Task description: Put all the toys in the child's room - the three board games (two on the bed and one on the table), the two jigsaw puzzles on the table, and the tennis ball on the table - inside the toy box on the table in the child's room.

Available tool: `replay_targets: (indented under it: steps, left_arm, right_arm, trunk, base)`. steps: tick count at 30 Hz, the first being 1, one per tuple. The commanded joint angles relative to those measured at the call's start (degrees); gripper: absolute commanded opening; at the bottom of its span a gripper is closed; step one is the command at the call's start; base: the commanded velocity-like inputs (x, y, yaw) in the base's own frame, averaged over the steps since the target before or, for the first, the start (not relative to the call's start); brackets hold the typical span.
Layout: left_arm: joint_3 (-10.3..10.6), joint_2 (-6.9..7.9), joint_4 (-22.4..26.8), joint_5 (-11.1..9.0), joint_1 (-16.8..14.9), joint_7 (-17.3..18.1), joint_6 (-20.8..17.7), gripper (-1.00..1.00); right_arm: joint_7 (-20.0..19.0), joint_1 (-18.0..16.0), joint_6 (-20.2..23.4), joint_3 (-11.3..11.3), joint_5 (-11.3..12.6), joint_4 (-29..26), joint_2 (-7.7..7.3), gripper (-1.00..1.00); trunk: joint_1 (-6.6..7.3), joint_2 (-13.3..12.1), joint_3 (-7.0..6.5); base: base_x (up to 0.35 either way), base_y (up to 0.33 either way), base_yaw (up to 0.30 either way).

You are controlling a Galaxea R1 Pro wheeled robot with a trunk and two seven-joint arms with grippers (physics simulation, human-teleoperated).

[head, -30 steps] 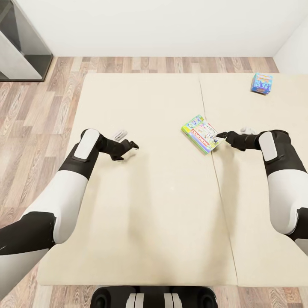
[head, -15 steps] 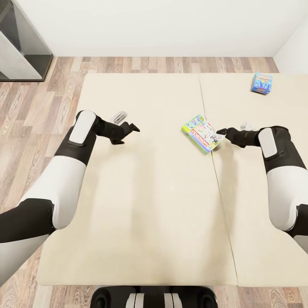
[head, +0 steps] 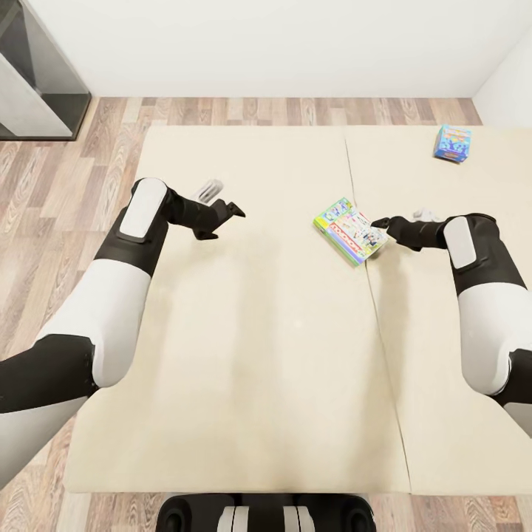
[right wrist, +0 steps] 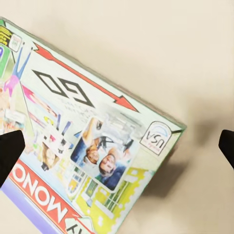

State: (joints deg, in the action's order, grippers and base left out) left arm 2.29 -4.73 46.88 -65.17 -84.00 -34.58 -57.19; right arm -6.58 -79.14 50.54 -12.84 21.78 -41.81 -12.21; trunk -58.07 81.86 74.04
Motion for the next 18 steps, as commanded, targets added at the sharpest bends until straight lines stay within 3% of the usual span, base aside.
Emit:
replay_targets:
  steps: [1,18]
  left_arm:
    - [0.1,0.01,0.0,-0.6,0.0,-0.6,0.0,1.00]
    - [0.1,-0.25,0.1,-0.7,-0.3,-0.5,0.0,1.00]
  right_arm:
    - [-0.6,0.0,0.3,-0.2,-0.6,0.0,0.02,1.00]
    - [-0.6,-1.8,0.2,-0.2,-0.7,0.0,0.01,1.00]
  trunk:
    - [0.00,0.0,0.07]
    - [0.00,0.0,1.26]
  base:
    - [0.000,0.000,0.000]
    - [0.000,0.000,0.000]
